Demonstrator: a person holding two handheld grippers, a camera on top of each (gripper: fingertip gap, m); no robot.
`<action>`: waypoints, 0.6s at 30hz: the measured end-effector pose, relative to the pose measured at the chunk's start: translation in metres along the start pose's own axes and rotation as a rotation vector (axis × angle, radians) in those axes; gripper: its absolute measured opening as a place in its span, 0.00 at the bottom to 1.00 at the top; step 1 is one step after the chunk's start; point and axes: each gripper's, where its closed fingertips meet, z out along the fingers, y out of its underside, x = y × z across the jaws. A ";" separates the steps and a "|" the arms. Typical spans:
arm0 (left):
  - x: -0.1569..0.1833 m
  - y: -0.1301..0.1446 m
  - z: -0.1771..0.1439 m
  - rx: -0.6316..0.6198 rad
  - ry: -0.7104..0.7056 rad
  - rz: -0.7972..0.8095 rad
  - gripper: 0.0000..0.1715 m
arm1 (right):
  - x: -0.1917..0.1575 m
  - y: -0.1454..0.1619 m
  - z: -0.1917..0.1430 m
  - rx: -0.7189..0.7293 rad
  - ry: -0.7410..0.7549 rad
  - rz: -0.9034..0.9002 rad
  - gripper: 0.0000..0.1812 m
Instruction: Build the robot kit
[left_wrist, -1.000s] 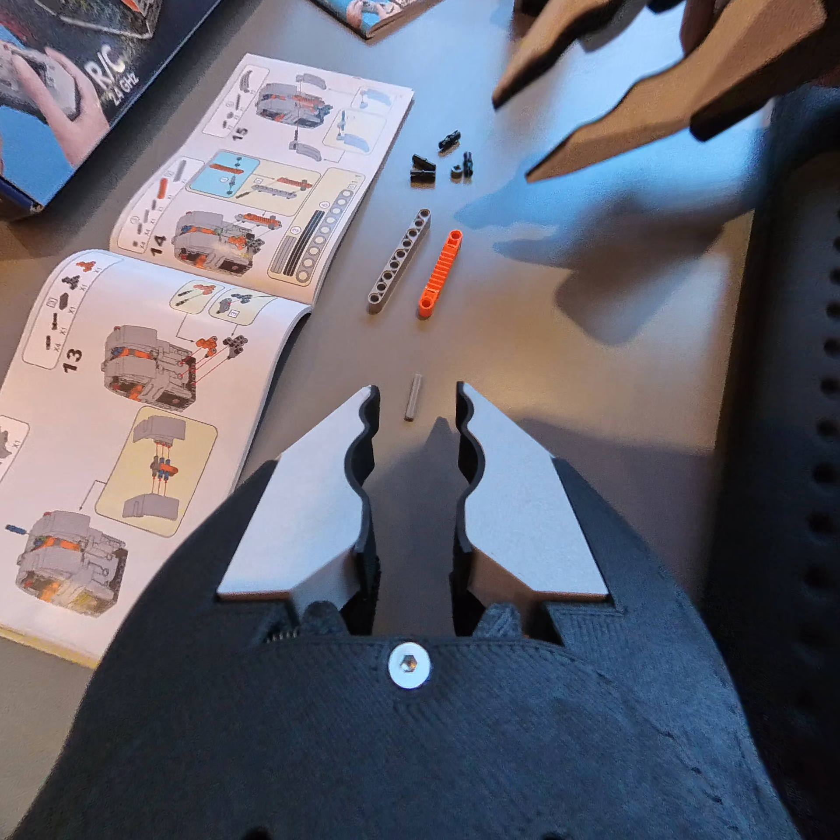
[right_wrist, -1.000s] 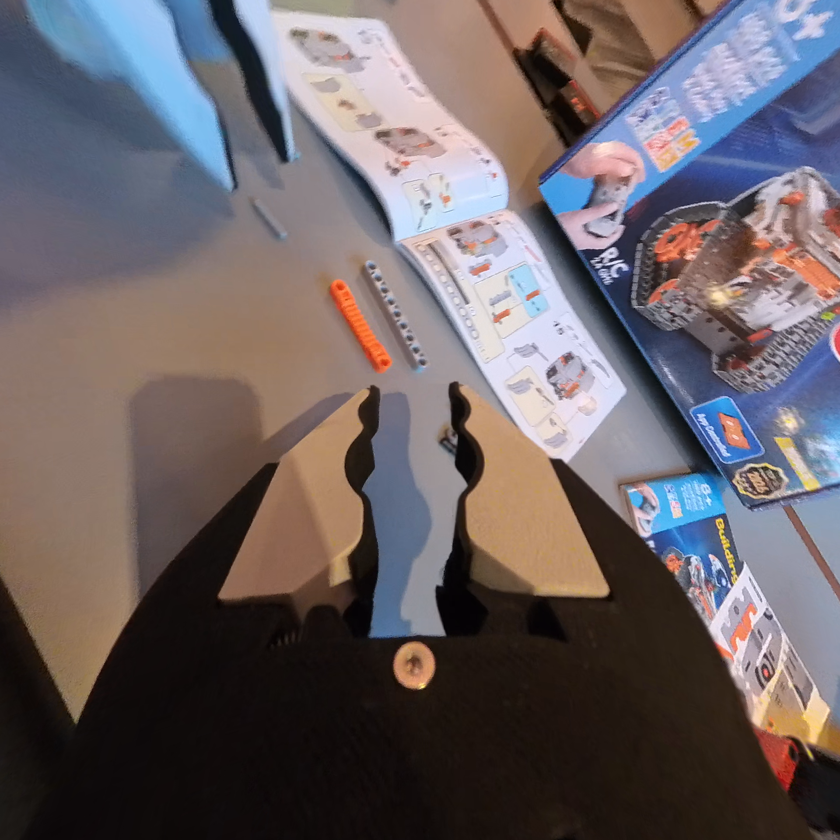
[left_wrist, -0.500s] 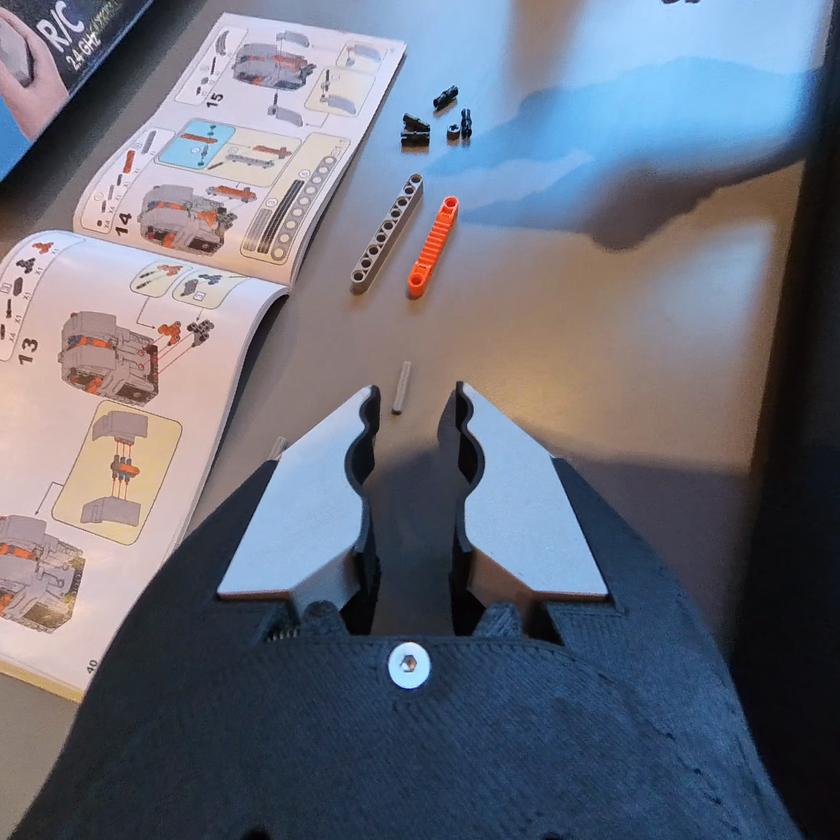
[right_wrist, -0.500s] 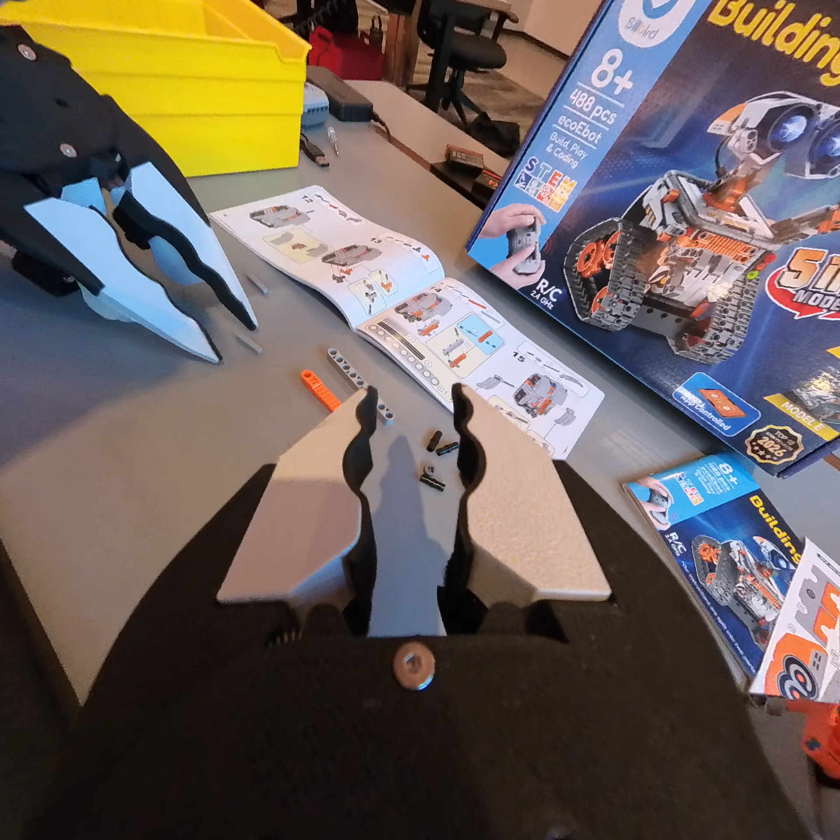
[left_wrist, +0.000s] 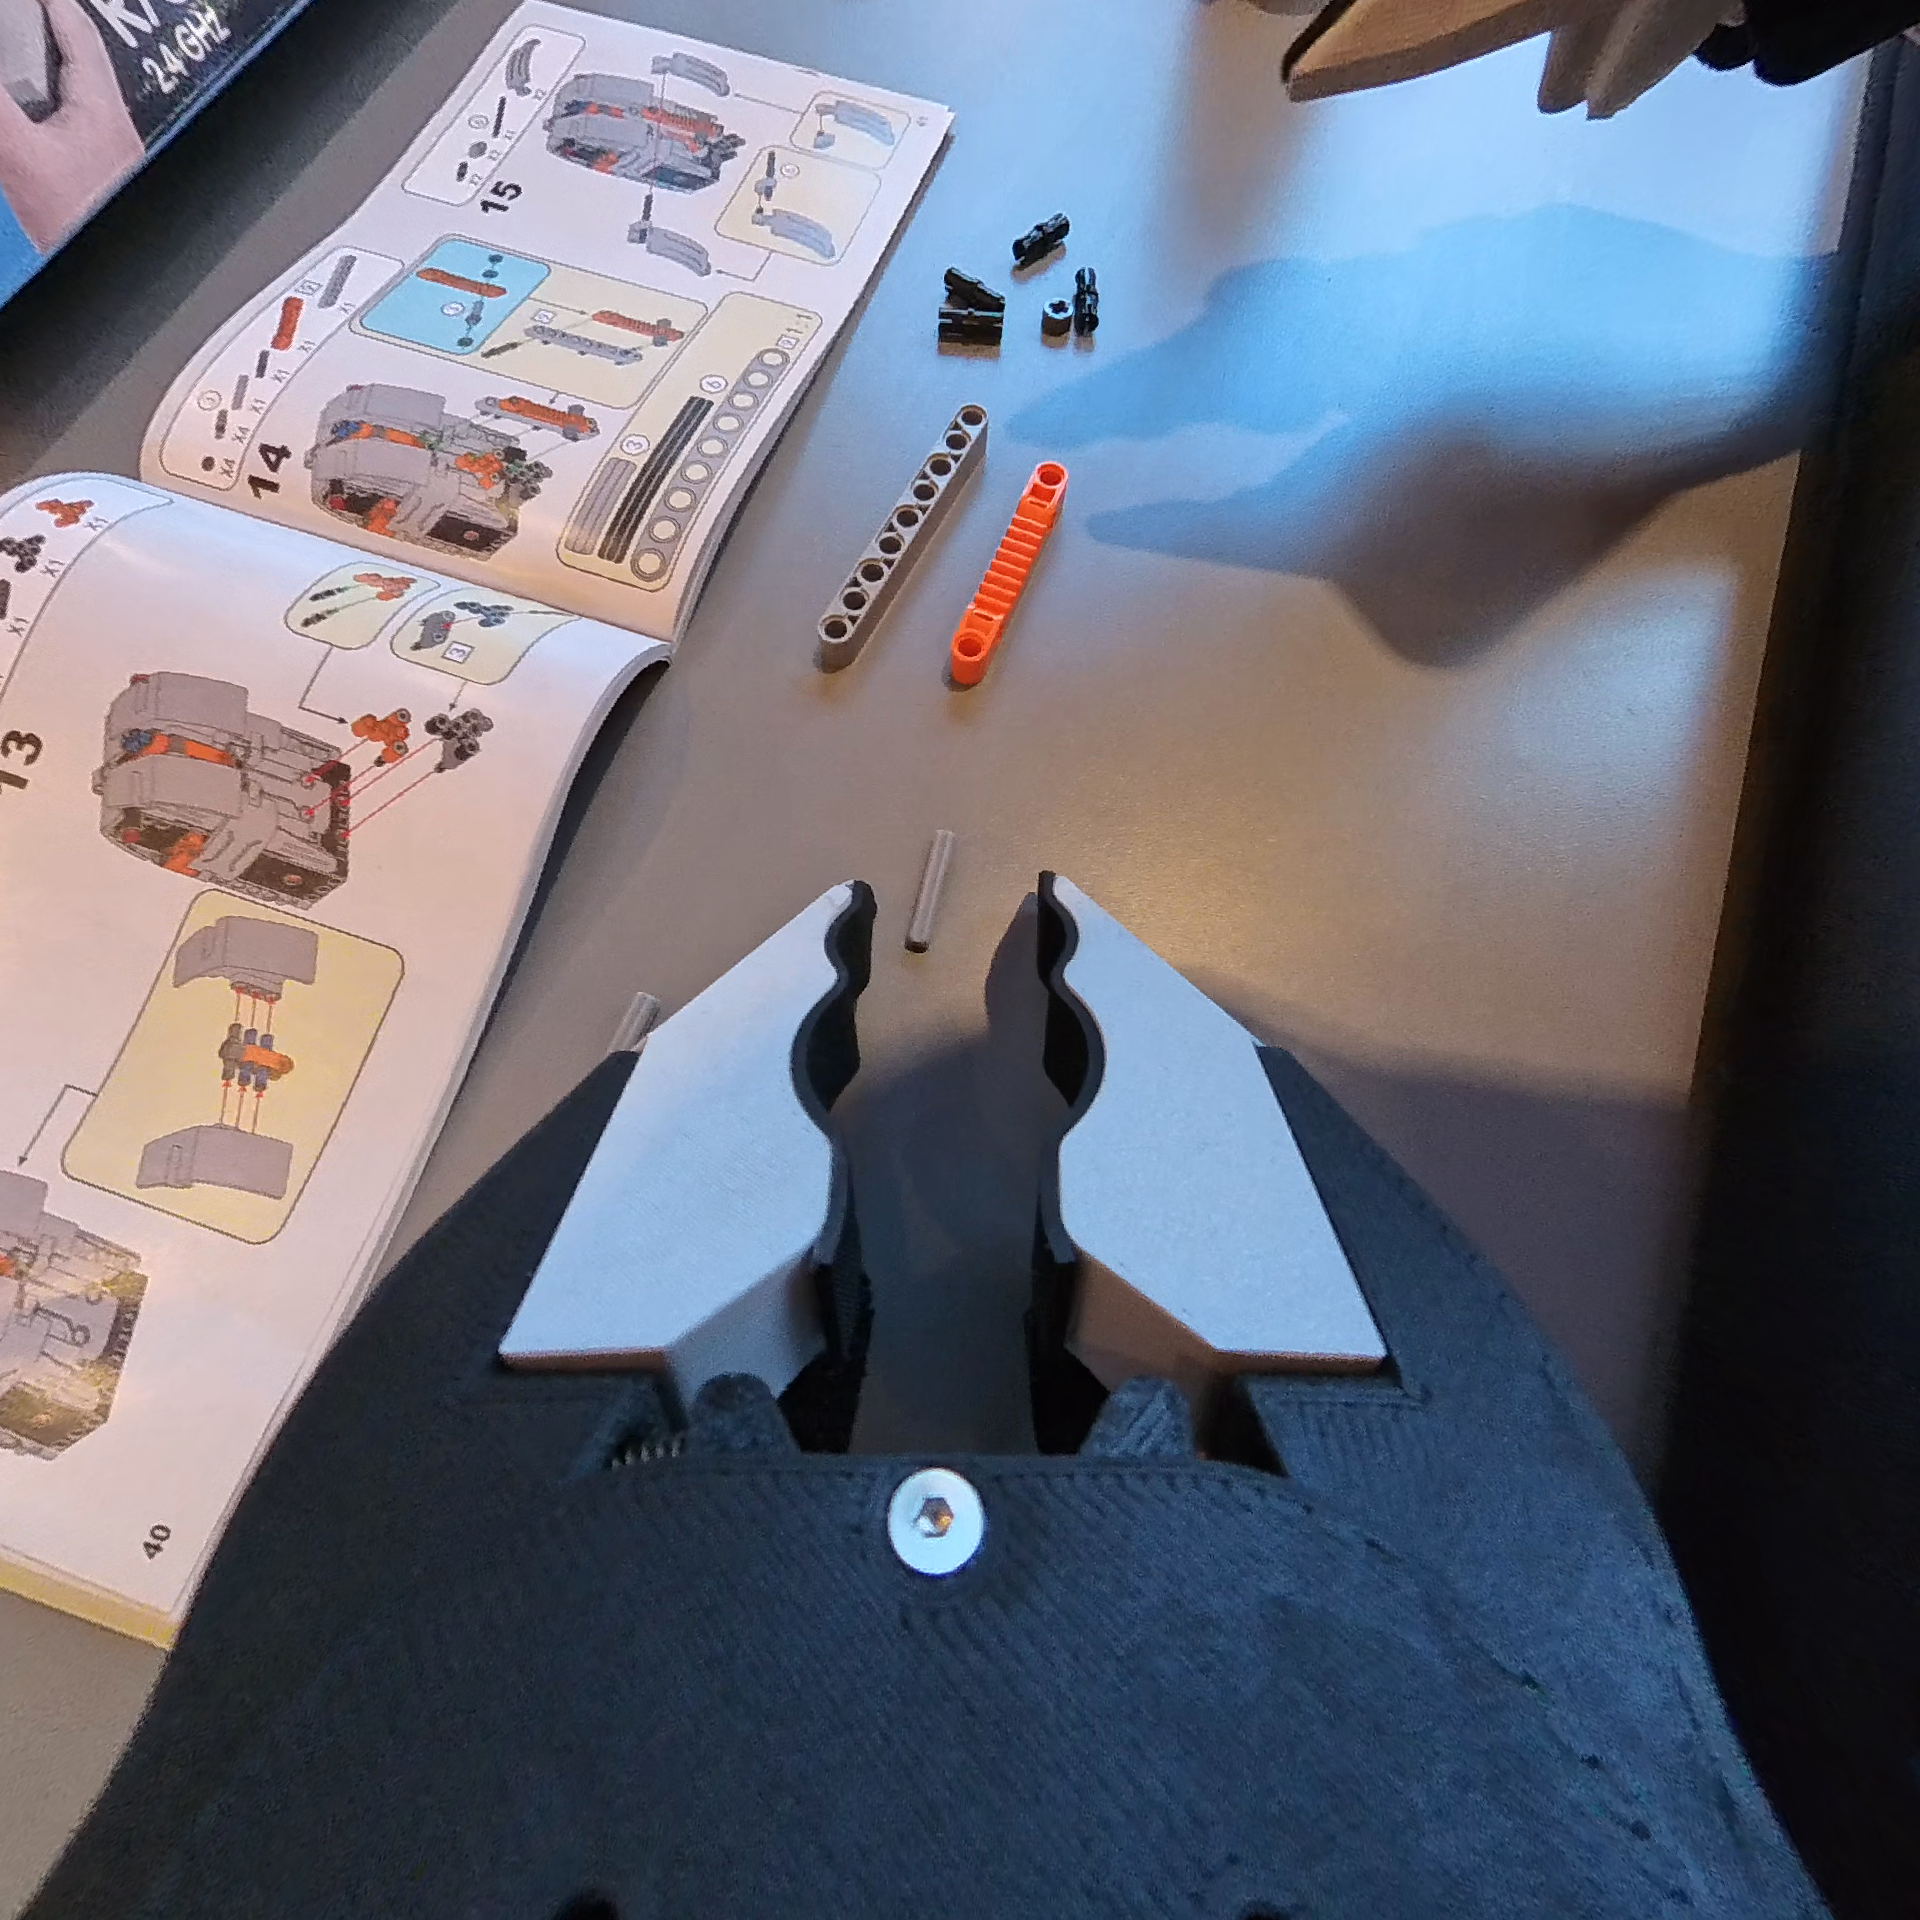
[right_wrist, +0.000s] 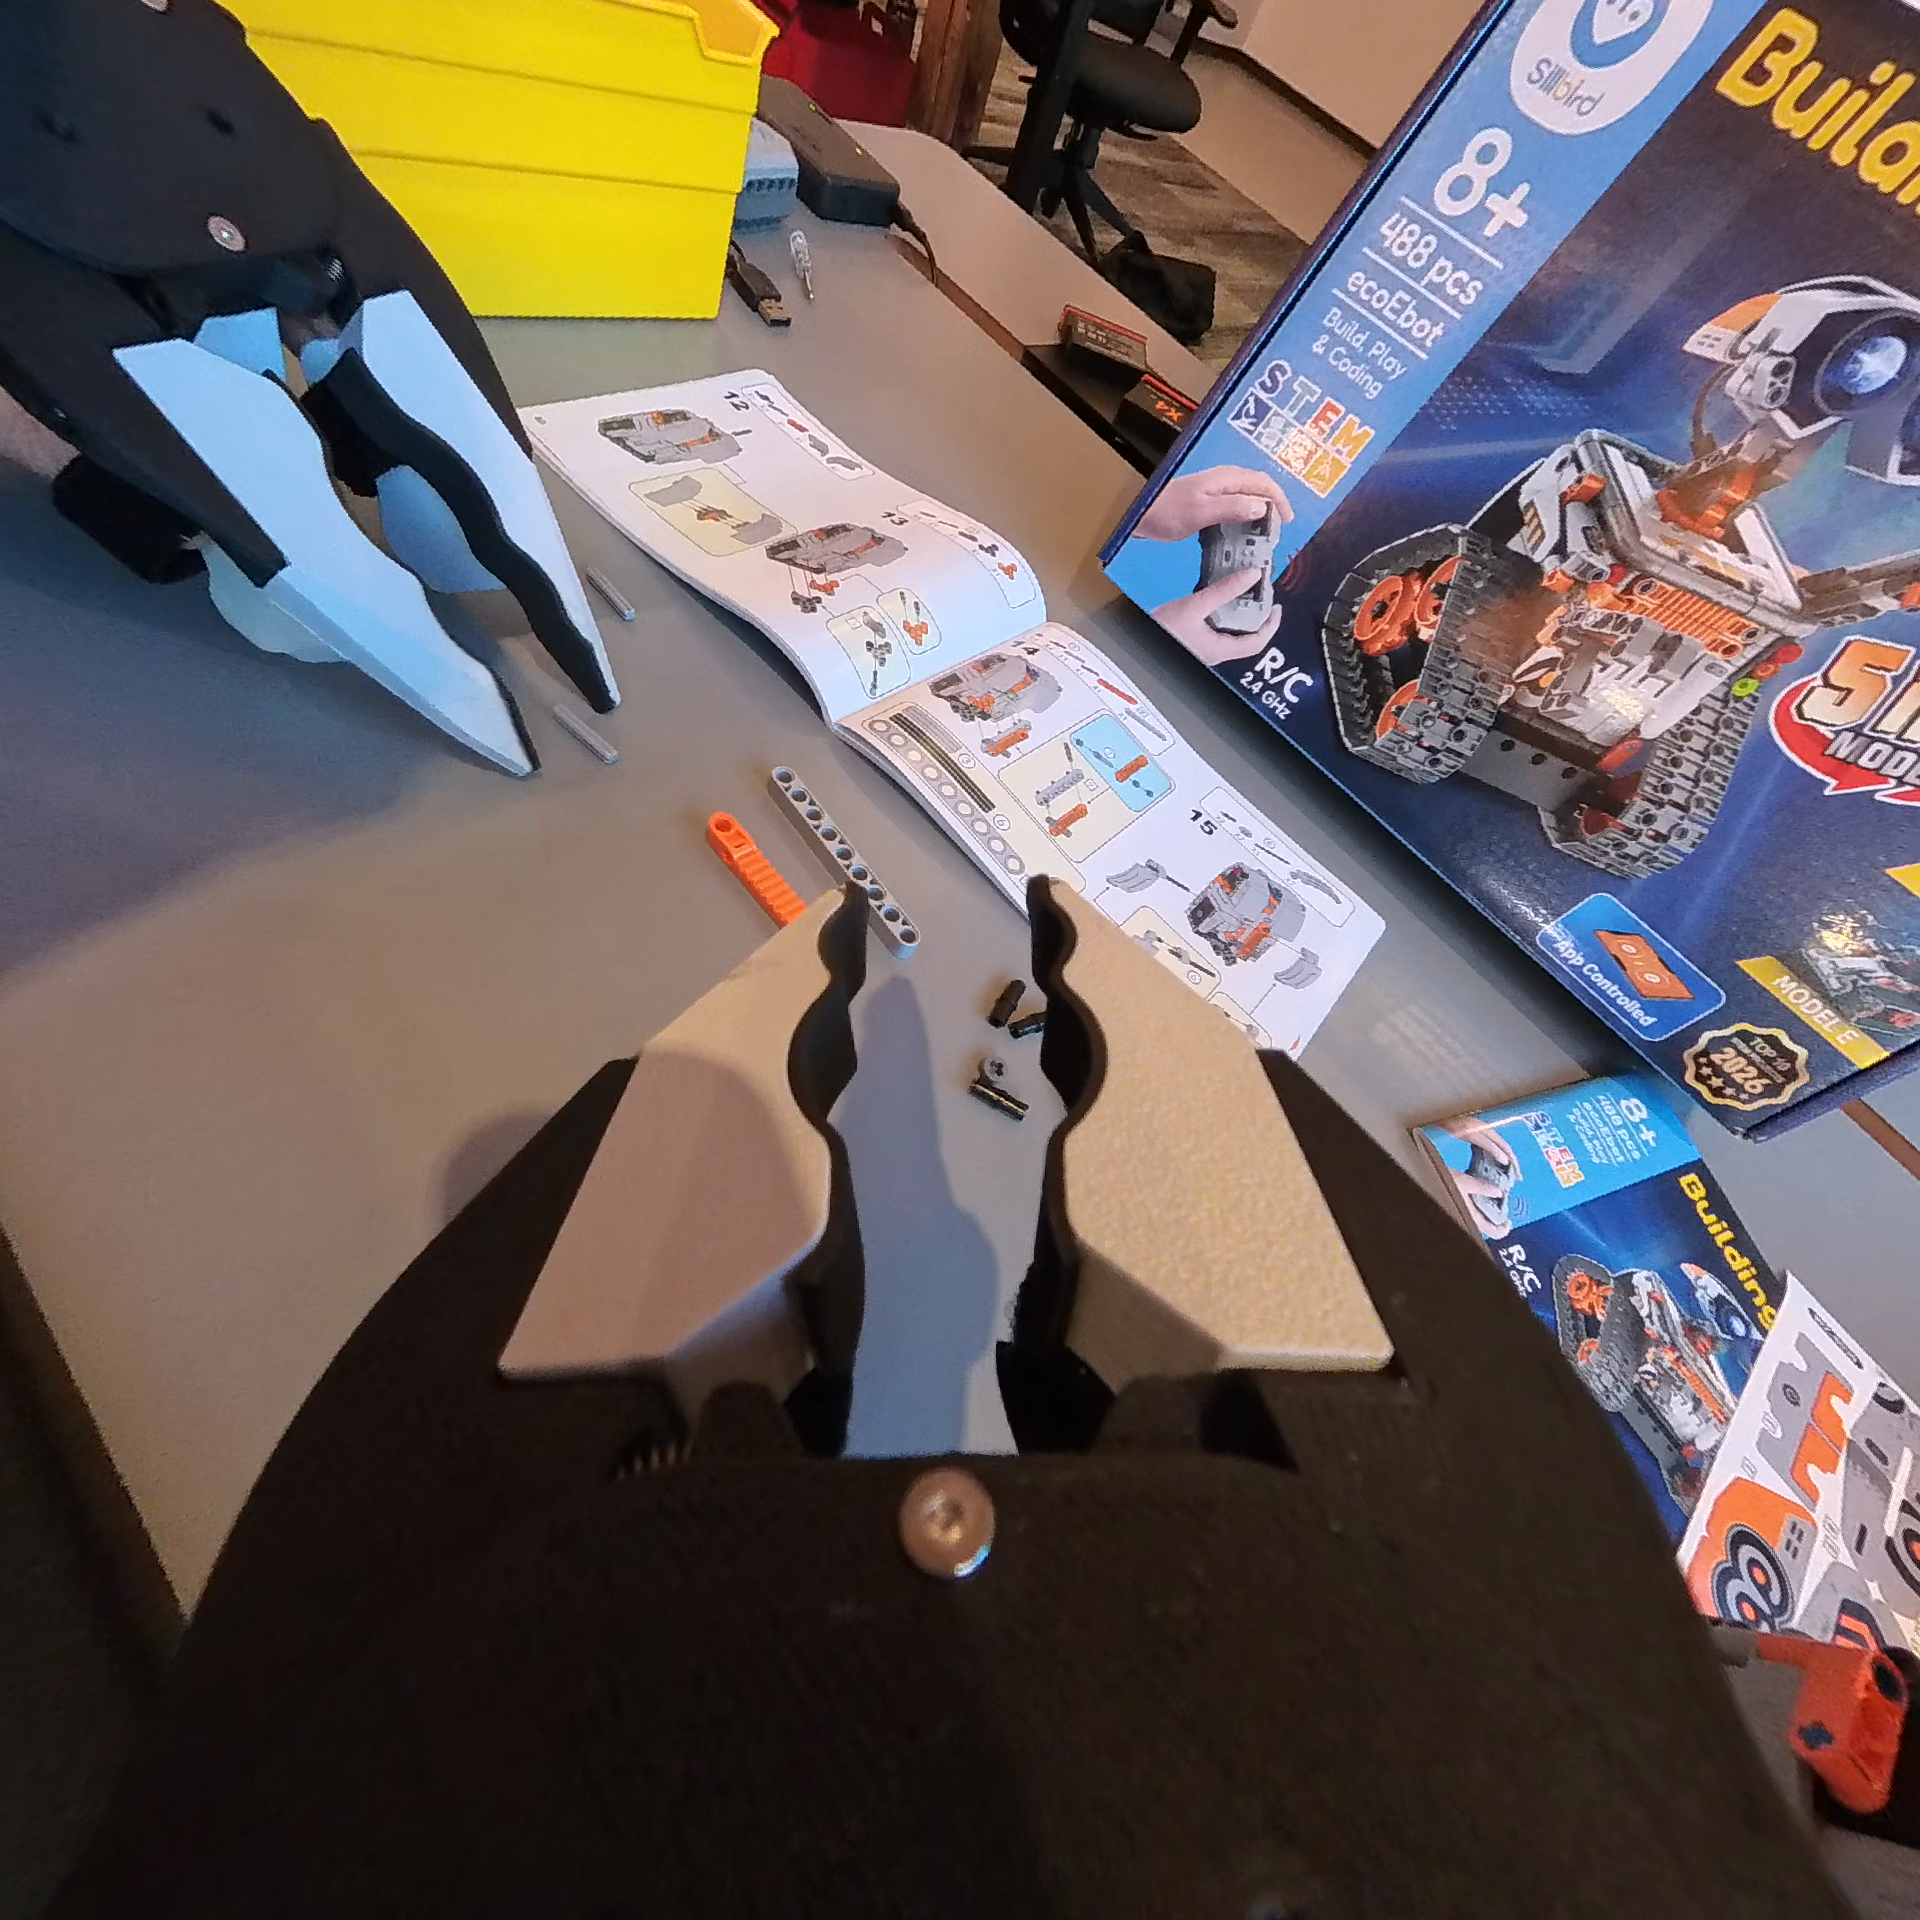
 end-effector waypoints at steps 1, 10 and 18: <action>0.000 0.000 0.000 0.001 0.003 -0.005 0.16 | 0.000 0.000 0.000 0.001 0.000 -0.001 0.16; -0.001 -0.001 0.000 0.004 0.013 -0.029 0.15 | -0.002 0.002 0.002 -0.013 -0.008 -0.007 0.16; -0.001 -0.001 0.000 0.005 0.015 -0.033 0.15 | -0.003 0.004 0.002 -0.025 -0.009 -0.023 0.15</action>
